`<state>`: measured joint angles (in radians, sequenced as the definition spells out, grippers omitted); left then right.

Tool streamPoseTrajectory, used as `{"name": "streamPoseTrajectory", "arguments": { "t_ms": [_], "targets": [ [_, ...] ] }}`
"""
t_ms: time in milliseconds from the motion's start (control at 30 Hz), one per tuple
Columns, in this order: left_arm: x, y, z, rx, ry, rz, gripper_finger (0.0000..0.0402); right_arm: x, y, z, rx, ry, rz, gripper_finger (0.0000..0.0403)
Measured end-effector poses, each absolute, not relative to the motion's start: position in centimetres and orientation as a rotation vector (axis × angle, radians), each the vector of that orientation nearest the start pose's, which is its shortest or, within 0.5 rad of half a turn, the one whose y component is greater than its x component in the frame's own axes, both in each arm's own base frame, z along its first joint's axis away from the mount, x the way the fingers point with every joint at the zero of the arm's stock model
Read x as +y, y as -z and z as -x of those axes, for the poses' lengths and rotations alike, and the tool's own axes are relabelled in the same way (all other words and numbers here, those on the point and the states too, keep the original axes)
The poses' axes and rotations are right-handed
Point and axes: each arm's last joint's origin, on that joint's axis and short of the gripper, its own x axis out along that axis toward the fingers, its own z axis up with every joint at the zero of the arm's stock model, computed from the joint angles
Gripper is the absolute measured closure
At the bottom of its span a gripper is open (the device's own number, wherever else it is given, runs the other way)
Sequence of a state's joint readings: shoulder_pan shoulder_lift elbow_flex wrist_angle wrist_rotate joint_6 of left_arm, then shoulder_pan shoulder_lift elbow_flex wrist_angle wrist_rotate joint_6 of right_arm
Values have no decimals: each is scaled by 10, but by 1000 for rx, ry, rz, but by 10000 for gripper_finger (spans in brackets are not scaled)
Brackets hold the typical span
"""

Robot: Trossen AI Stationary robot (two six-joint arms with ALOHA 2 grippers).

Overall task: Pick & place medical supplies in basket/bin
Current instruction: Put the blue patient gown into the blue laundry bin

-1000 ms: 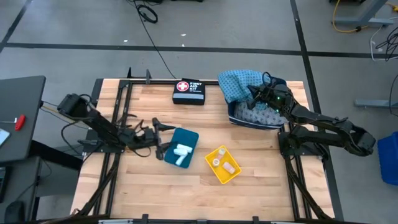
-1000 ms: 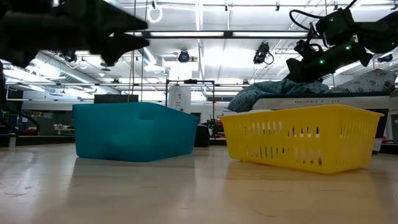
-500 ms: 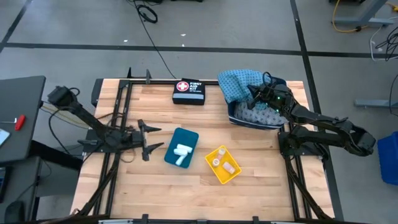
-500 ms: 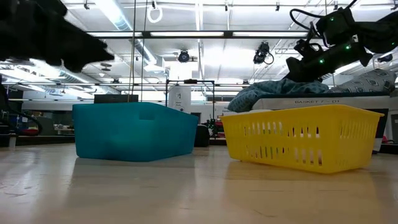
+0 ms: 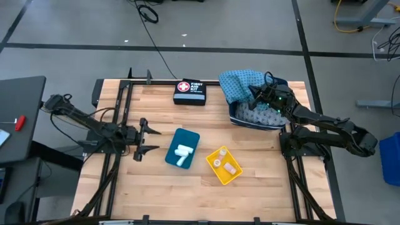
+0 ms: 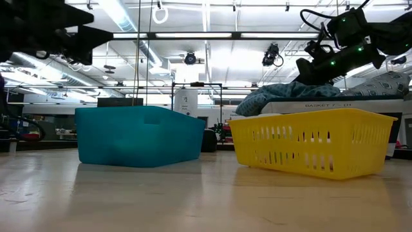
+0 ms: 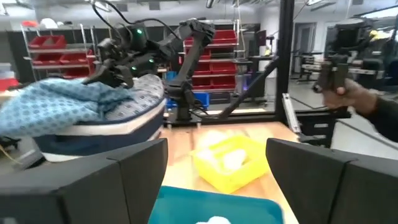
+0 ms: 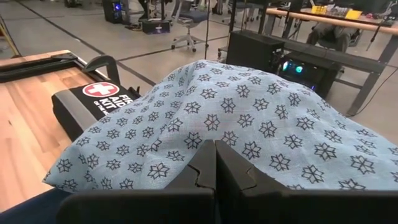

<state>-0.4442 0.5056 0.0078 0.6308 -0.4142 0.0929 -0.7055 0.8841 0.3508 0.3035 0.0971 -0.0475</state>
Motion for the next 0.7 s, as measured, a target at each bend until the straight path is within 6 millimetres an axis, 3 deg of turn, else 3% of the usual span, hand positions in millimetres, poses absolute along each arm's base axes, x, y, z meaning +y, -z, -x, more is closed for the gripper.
{"name": "streamPoseTrajectory", "arguments": {
  "t_ms": [433, 533, 700],
  "targets": [
    [6, -185, -126, -179, -260, -27, 130, -124, -213, -142, 236, 785, -44, 403],
    [10, -187, -123, -194, -335, -8, 130, -124, -213, -142, 236, 784, -44, 403],
    [5, -191, -118, -226, -303, -48, 130, -124, -213, -142, 236, 777, -44, 403]
  ]
}}
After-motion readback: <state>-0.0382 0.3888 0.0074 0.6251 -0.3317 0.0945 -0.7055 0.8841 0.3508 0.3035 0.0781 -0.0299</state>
